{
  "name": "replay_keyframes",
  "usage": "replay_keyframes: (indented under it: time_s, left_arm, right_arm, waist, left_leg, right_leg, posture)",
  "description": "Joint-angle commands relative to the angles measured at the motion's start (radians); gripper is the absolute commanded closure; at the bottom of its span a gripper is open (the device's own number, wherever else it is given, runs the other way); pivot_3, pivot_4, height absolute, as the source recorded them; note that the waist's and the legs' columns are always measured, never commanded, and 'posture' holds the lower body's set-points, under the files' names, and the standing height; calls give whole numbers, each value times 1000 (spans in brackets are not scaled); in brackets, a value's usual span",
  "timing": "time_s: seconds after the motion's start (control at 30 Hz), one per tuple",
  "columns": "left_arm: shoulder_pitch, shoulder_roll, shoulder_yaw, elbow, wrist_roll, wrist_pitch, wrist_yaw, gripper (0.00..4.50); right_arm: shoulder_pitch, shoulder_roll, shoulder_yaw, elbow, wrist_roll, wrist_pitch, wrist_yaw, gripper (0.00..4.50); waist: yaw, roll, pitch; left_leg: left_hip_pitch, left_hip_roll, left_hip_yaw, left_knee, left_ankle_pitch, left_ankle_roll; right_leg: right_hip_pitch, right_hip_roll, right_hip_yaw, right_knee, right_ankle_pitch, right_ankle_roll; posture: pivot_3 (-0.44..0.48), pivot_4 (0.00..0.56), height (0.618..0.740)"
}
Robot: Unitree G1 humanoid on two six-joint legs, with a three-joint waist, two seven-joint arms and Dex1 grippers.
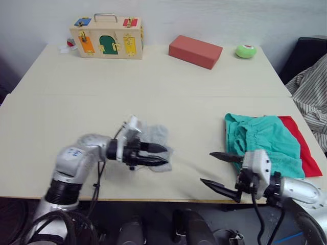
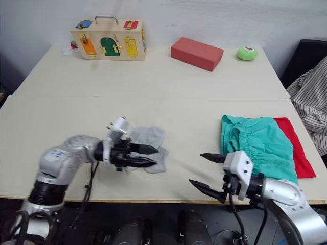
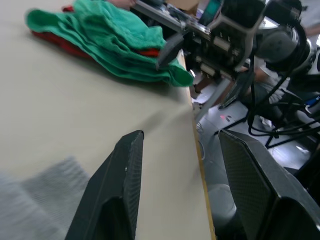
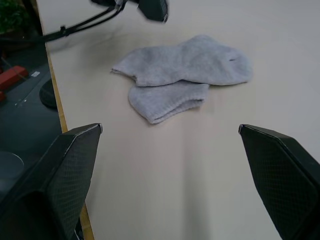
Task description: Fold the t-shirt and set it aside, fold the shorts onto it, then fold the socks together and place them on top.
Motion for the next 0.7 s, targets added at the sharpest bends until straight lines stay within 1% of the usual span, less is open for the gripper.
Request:
replay_keyframes:
  time_s: [0.03, 0.1, 0.13, 0.23, 0.3, 0.37, 0.47, 0.57, 0.67, 0.7]
  left_arm:
    - [-93, 42, -10, 260, 153, -285, -34, 1999]
    - [-169, 34, -25, 444, 225, -425, -28, 1999]
    - [-195, 28, -28, 509, 247, -475, -32, 1999]
    - [-306, 10, -58, 772, 358, -705, -21, 1999]
    - [-371, -9, -95, 926, 426, -862, -50, 1999]
    - [-413, -26, -118, 1023, 469, -969, -83, 1999]
    - [-461, -53, -167, 1127, 558, -1080, -65, 1999]
    - [-492, -71, -174, 1198, 597, -1121, -40, 1974]
    - [-505, -82, -177, 1240, 625, -1123, -47, 1974]
    - [-507, -89, -172, 1249, 627, -1113, -48, 2159]
  right_arm:
    - [-53, 48, 148, 28, -129, -50, -30, 0]
    - [-87, 90, 218, 77, -200, -98, -43, 0]
    - [-96, 105, 237, 93, -220, -116, -47, 0]
    - [-154, 153, 339, 162, -334, -180, -64, 0]
    - [-205, 191, 397, 229, -413, -224, -86, 0]
    - [-238, 214, 420, 272, -451, -251, -95, 0]
    - [-269, 255, 439, 311, -472, -242, -114, 0]
    - [-278, 270, 450, 331, -486, -233, -108, 588]
    - [-285, 279, 446, 341, -491, -225, -106, 1678]
    - [-286, 279, 444, 342, -491, -223, -104, 2063]
  waist:
    - [1, 0, 0]
    - [3, 0, 0]
    - [4, 0, 0]
    - [2, -1, 0]
    - [1, -1, 0]
    - [0, -1, 0]
    - [-1, -1, 0]
    - [-1, -2, 0]
    - [-3, -2, 0]
    - [-3, -2, 0]
  left_leg:
    - [0, 0, 0, 0, 0, 1]
    - [-2, 0, 0, 0, -1, 1]
    - [-2, -1, 0, 0, -1, 1]
    - [-5, -1, 2, 2, 0, 0]
    - [-7, -2, 3, 2, -1, 1]
    - [-8, -3, 4, 3, -1, 2]
    - [-9, -3, 6, 3, -2, 2]
    - [-9, -2, 6, 3, -2, 2]
    - [-8, -1, 6, 3, -1, 1]
    - [-8, -2, 6, 3, -1, 1]
  right_leg:
    - [0, 0, 0, 0, 0, 0]
    - [-1, 0, 0, -1, 0, 0]
    - [-1, 0, -1, -1, 0, 0]
    - [-2, 0, -1, -3, 0, 0]
    - [-3, 0, -2, -6, 1, 1]
    - [-4, 1, -4, -6, 1, 2]
    - [-5, 1, -4, -7, 1, 2]
    - [-5, 1, -4, -6, 1, 2]
    - [-6, 1, -4, -4, 1, 2]
    - [-6, 1, -4, -4, 1, 2]
  posture:
    - [0, 150, 740]
    - [0, 150, 740]
    - [0, 150, 740]
    - [0, 150, 740]
    - [0, 150, 740]
    - [0, 150, 740]
    - [0, 150, 740]
    - [0, 150, 740]
    - [0, 150, 740]
    - [0, 150, 740]
